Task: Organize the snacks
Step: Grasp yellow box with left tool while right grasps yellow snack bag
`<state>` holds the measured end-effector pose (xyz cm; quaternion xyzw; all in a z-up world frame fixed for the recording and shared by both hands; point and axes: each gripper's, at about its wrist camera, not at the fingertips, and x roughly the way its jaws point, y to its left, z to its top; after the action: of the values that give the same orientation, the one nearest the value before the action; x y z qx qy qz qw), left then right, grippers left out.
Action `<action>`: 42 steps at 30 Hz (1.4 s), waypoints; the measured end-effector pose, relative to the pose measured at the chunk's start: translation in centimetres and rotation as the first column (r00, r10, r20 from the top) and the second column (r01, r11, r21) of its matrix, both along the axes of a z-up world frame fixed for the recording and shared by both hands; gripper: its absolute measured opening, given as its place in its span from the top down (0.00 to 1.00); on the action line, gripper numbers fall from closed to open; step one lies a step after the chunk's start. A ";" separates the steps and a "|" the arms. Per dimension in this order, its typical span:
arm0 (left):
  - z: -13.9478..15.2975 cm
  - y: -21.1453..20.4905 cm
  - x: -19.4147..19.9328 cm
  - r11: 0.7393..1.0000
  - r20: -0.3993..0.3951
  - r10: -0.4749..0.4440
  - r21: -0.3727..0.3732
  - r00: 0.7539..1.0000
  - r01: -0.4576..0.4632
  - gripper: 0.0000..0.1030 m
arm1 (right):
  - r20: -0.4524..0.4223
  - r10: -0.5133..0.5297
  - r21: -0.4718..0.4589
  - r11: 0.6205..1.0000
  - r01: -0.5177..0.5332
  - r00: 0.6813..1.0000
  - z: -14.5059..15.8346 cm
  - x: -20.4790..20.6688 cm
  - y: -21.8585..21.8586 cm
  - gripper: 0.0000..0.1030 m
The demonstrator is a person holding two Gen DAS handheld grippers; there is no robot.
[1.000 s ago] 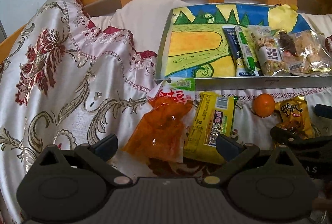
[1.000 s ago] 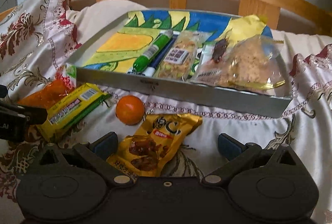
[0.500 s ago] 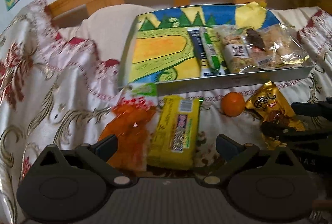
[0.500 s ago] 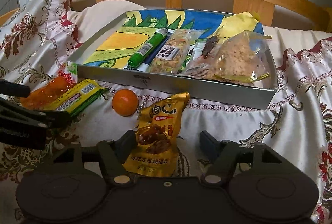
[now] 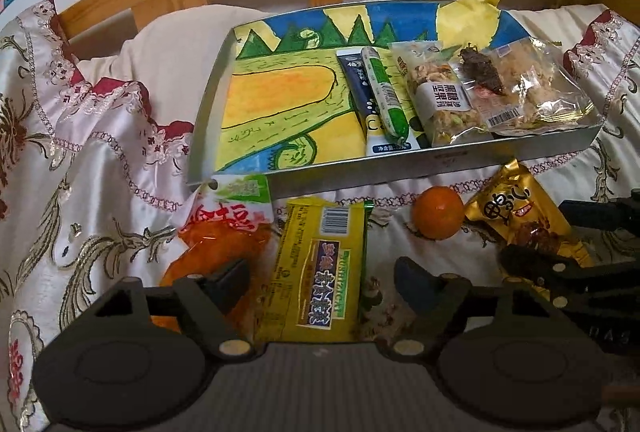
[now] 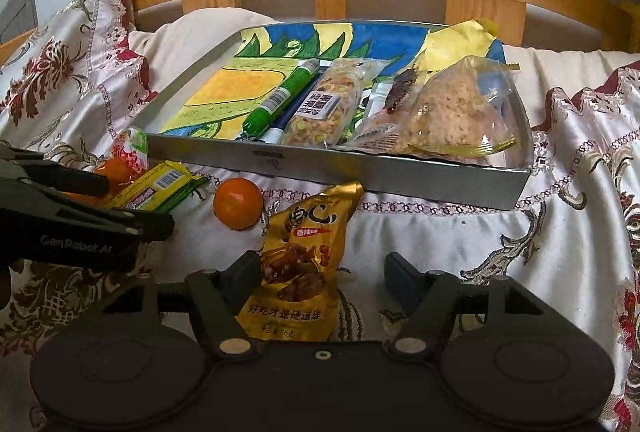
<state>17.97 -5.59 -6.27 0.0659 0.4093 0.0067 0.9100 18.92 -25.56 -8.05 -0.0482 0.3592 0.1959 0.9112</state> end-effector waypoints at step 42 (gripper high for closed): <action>-0.9 1.5 1.0 0.989 -0.075 0.036 -0.140 0.997 -0.046 0.35 | 0.081 0.077 -0.039 0.996 -0.074 0.994 1.3 -2.5 0.7 0.85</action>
<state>18.95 -4.06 -7.22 -0.0071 0.4425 -0.0059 0.8967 16.40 -24.84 -6.73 -0.0861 0.3226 0.2217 0.9162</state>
